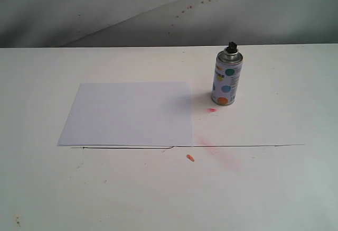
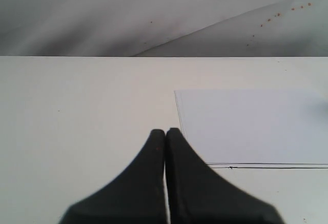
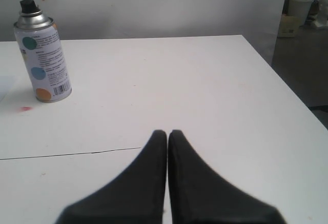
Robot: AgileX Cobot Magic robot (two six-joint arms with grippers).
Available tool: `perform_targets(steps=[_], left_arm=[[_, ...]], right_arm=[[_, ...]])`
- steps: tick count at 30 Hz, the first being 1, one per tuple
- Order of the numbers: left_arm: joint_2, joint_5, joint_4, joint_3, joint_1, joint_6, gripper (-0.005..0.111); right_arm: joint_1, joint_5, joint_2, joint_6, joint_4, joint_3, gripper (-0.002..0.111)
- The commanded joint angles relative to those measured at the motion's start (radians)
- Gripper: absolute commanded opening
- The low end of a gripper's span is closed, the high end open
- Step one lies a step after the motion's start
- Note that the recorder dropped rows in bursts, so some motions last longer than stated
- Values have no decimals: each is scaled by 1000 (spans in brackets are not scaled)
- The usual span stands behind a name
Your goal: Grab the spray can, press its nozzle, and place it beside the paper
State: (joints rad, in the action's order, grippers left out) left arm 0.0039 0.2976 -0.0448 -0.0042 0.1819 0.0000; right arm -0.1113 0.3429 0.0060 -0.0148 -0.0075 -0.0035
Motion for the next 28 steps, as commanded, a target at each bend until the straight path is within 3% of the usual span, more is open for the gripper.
perform_targets(steps=[1, 28], left_arm=[[-4, -13, -3, 4, -3, 0, 0], [-4, -13, -3, 4, -3, 11, 0]], right_arm=[[3, -2, -6, -3, -14, 3, 1], [3, -2, -6, -3, -14, 3, 1]])
